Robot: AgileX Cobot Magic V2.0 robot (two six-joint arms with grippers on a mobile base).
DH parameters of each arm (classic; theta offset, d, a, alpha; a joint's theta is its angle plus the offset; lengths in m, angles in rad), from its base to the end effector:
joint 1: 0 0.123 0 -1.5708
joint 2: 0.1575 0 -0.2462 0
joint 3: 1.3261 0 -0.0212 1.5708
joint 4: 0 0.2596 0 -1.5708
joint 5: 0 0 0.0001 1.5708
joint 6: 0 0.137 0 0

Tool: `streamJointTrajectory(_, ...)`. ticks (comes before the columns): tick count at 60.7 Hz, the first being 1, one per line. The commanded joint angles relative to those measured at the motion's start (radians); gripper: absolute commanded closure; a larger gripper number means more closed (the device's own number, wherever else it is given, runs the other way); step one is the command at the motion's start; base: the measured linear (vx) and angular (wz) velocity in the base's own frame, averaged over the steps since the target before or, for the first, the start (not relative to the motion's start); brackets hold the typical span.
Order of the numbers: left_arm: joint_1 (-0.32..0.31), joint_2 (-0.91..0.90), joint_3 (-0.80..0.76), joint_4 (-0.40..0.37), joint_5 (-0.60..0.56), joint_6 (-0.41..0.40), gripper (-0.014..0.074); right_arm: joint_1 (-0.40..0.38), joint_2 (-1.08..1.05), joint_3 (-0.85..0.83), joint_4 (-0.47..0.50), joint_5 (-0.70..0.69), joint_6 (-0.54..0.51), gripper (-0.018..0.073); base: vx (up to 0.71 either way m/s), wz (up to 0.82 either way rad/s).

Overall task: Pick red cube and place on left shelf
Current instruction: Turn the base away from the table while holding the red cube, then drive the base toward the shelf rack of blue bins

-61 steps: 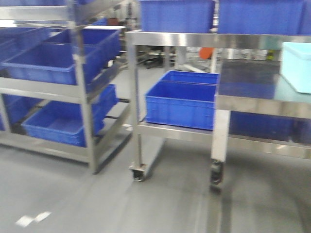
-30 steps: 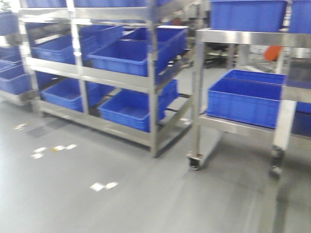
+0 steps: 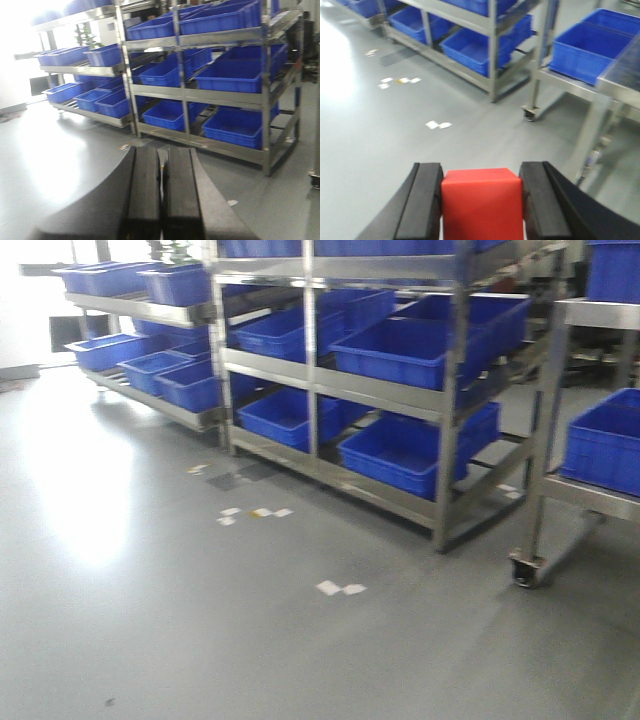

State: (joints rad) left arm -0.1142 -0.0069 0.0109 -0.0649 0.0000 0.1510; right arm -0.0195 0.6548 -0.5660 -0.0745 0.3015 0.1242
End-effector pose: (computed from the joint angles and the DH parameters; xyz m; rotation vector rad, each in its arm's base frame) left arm 0.1491 -0.0171 0.2139 0.1487 1.4802 -0.0227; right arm 0.2209 -0.0073 0.2816 0.0831 1.8712 0.0024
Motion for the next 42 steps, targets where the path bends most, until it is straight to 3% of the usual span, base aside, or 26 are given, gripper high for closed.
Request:
streamJointTrajectory(1,-0.006,0.008,0.022,-0.002,-0.084,0.002,0.0491,0.0,0.003,-0.03,-0.005,-0.087,-0.005,0.051,-0.28,0.43)
streamJointTrajectory(42,-0.006,0.008,0.022,-0.002,-0.084,0.002,0.0491,0.0,0.003,-0.03,-0.005,-0.087,-0.005,0.051,-0.21,0.49)
